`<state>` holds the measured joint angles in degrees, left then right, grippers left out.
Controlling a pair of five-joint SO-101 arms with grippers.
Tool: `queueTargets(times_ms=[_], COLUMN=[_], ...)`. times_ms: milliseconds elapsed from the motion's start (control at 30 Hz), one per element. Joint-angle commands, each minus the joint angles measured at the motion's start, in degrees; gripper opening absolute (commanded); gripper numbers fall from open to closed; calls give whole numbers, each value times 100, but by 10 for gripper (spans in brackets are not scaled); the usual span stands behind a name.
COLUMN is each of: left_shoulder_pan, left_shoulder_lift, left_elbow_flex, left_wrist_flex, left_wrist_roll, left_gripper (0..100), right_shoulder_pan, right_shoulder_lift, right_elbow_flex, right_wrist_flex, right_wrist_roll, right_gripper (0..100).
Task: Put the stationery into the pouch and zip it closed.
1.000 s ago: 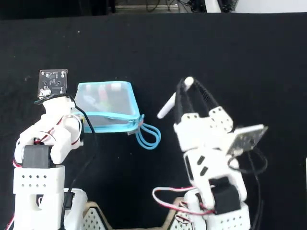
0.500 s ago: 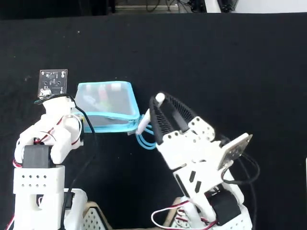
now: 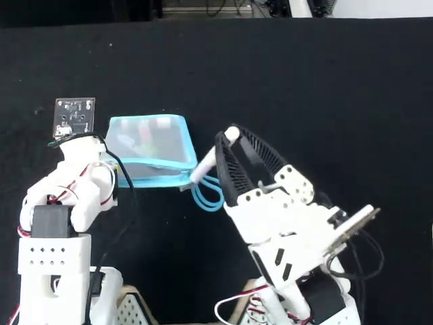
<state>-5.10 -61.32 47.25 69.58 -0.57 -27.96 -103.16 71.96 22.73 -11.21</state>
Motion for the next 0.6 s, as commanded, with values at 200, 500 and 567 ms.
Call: queueTargets(times_ms=[200, 500, 567], left_shoulder_pan=[-57, -57, -57], left_shoulder_lift=[0, 0, 0], left_elbow_flex=[-31, -31, -31], left_wrist_flex=[-114, -114, -114], left_wrist_roll=[-35, -35, -35], left_gripper=[30, 30, 30], right_shoulder_pan=[-70, -70, -70], right_shoulder_lift=[-505, -505, -505], right_elbow_flex=[470, 840, 840], right_wrist_flex=[-1433, -1881, -1873], right_wrist_roll=[-70, -70, -70], right_gripper=[12, 12, 12])
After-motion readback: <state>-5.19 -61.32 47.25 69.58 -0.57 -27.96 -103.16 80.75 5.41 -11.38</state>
